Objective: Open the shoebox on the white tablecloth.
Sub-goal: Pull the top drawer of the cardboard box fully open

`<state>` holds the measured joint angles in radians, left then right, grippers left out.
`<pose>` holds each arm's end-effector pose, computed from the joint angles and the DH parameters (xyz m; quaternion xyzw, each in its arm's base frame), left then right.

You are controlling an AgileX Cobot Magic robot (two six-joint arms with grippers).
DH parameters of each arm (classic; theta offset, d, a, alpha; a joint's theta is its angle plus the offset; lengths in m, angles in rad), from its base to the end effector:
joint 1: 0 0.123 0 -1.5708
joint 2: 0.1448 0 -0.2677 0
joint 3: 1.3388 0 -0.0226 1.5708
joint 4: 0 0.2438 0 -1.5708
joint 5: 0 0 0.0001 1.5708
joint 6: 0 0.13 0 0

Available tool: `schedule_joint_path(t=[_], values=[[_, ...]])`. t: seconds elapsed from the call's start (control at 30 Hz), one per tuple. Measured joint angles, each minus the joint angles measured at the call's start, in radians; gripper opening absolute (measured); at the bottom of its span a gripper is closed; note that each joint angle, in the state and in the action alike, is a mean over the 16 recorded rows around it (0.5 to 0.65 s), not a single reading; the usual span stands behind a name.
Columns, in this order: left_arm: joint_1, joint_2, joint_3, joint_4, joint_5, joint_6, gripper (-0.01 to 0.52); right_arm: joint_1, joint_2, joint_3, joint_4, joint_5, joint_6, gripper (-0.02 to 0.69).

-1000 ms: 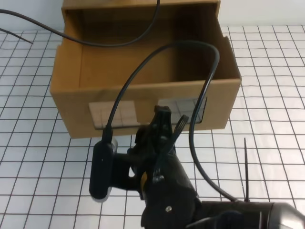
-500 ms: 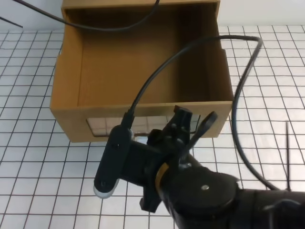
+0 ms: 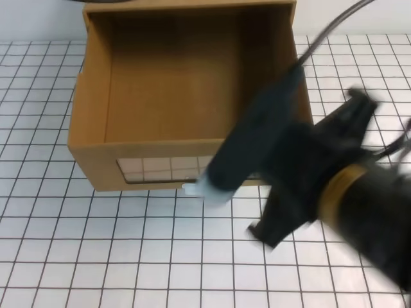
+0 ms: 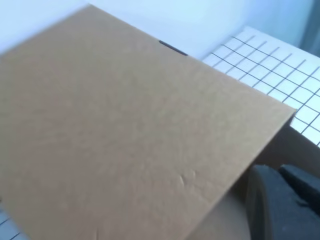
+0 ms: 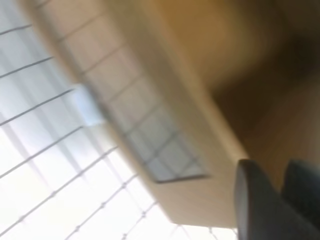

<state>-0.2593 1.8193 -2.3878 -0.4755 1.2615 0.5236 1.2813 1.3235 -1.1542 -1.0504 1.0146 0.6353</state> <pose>0.3532 -0.1524 0.4736 0.3660 0.7803 -0.1706 0.4776 0.1721 0.2422 0.3315 -0.4161 0.7476 -0.1075 0.5063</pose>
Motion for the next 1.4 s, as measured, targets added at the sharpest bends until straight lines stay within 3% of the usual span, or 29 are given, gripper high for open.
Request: schedule_joint_path(t=[0.3, 0.67, 0.83, 1.0, 1.4], values=[[0.0, -0.385, 0.437, 0.152, -0.162, -0.037, -0.002, -0.256, -0.188, 0.0, 0.088, 0.019, 0.0, 0.063], [0.0, -1.104, 1.344, 0.202, -0.739, -0.046, -0.002, -0.556, -0.453, 0.079, 0.26, -0.011, 0.004, 0.001], [0.0, -1.403, 1.689, 0.191, -0.951, -0.059, -0.002, -0.6, -0.585, 0.167, 0.306, -0.05, 0.017, -0.01], [0.0, -1.598, 1.931, 0.184, -1.059, -0.083, -0.002, -0.607, -0.701, 0.276, 0.33, -0.113, 0.04, -0.011], [0.0, -1.706, 2.281, 0.18, -1.144, -0.129, -0.002, -0.607, -0.876, 0.56, 0.197, -0.356, 0.288, -0.013]])
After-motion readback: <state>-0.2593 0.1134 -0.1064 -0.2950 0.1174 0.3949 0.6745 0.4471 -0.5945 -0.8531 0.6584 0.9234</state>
